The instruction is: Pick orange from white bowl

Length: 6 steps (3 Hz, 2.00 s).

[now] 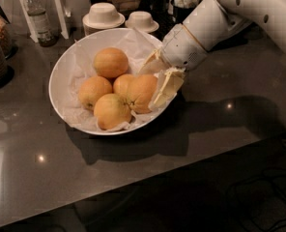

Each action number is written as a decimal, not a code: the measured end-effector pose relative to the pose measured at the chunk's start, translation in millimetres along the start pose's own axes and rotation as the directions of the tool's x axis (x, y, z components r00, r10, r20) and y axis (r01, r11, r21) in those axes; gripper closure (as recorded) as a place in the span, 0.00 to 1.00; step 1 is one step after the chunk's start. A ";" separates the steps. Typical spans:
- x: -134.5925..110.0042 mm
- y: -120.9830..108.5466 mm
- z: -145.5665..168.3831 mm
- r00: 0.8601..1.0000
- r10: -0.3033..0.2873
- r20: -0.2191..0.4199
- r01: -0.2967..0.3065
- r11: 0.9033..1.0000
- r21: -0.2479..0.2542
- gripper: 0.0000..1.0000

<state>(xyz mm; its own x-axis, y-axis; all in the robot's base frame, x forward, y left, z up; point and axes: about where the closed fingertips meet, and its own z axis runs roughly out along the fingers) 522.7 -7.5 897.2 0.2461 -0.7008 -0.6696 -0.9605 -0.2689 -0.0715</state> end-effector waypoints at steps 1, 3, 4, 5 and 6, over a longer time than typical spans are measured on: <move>1.4 6.1 -1.9 1.000 0.000 0.000 0.000 1.000 0.000 0.79; 0.8 -6.6 -3.3 0.999 -0.033 -0.010 0.034 0.999 0.012 1.00; 8.4 -17.5 0.6 0.998 -0.066 -0.024 0.066 0.998 0.007 1.00; 1.5 -27.1 1.7 0.993 -0.111 -0.025 0.112 0.994 0.021 1.00; -9.6 -30.4 -3.0 0.989 -0.145 -0.021 0.146 0.988 0.045 1.00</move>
Offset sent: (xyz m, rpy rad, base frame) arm 0.0200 0.0044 0.0044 -0.1521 -0.0469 0.0025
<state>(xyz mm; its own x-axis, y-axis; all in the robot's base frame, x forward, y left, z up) 549.9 5.4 908.1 0.3852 -0.6683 -0.6363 -0.9193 -0.3381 -0.2014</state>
